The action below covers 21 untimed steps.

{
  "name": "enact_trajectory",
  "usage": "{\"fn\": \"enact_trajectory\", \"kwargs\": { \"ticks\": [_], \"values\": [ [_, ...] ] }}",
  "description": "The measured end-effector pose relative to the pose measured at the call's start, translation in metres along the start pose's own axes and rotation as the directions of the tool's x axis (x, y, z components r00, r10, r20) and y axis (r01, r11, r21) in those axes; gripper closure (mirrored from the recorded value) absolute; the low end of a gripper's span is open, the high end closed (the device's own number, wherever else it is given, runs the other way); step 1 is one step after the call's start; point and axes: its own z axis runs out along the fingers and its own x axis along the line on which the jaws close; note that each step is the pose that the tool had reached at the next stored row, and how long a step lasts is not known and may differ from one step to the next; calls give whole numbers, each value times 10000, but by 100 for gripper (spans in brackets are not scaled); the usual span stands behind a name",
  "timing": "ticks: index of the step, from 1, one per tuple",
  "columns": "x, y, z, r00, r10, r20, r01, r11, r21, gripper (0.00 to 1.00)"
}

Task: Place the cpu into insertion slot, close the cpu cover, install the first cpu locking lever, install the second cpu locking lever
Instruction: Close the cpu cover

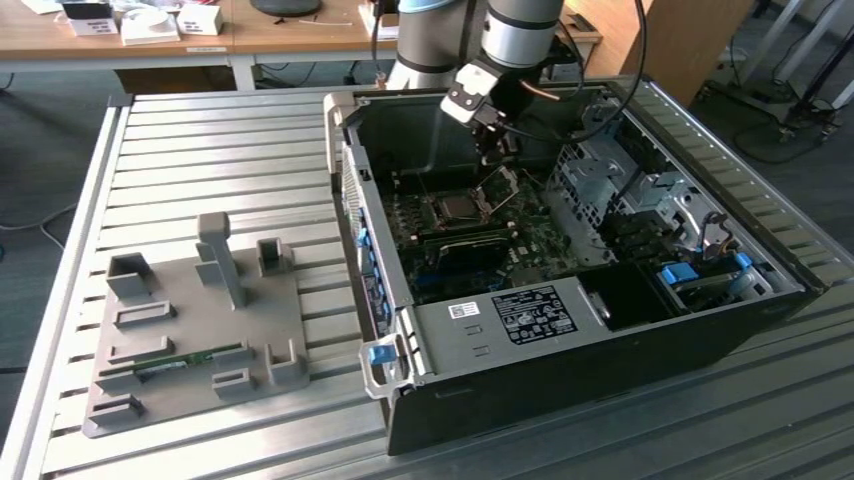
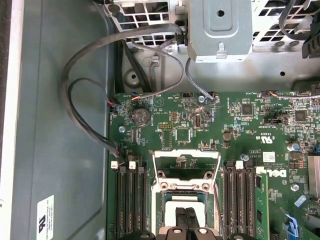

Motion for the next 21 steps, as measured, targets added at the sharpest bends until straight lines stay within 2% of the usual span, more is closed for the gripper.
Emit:
{"fn": "enact_trajectory", "kwargs": {
  "ticks": [11, 21],
  "values": [
    [1, 22, 1, 10000, -1, 0, 1, 10000, 0, 89],
    [7, 136, 5, 10000, -1, 0, 1, 10000, 0, 89]
  ]
}}
